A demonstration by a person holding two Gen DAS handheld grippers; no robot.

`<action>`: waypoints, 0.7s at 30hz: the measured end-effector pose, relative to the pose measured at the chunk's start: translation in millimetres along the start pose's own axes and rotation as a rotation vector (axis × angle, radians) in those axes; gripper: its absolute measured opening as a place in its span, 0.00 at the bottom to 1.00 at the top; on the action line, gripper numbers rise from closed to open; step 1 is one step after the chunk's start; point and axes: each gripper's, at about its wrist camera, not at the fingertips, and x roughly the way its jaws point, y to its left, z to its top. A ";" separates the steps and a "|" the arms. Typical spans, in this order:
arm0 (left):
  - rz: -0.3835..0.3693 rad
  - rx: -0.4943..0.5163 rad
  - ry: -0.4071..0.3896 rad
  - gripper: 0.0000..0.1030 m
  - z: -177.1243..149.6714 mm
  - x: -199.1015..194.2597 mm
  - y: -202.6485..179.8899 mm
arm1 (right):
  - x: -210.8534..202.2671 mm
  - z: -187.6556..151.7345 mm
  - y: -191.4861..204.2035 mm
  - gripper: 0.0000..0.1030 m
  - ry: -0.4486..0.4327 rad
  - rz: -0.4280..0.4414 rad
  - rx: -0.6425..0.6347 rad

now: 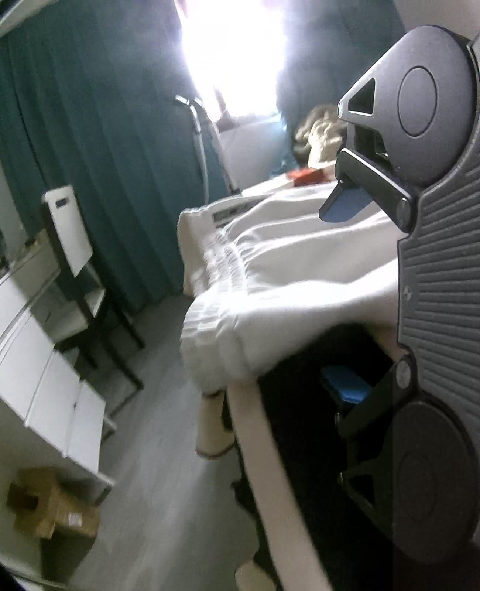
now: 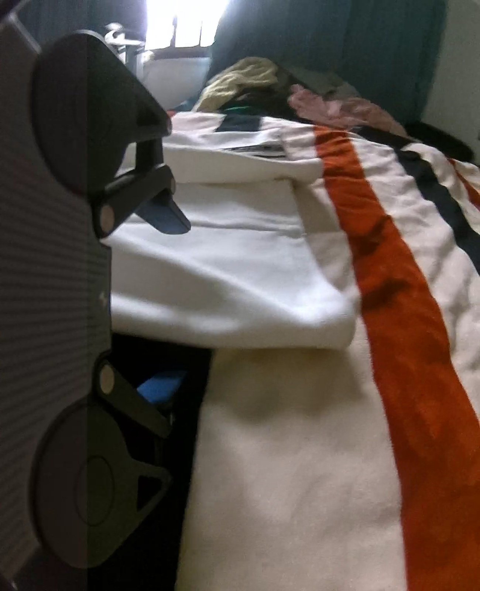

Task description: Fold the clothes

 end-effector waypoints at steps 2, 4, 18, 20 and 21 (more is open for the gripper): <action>0.041 0.015 0.004 0.81 -3.3 6.7 -2.9 | 4.4 3.8 2.6 0.79 -0.031 0.015 0.057; 0.061 0.022 0.002 0.80 -6.1 10.3 -4.0 | 8.2 4.5 10.2 0.71 -0.059 0.038 0.042; 0.090 0.118 -0.160 0.11 -12.6 -4.1 -33.5 | -20.7 3.7 31.9 0.08 -0.184 0.136 -0.125; 0.041 0.140 -0.202 0.10 -15.7 -18.9 -45.7 | -29.5 3.6 34.4 0.07 -0.194 0.157 -0.125; 0.025 0.154 -0.222 0.10 -17.0 -24.2 -52.1 | -33.1 4.0 36.7 0.07 -0.200 0.163 -0.129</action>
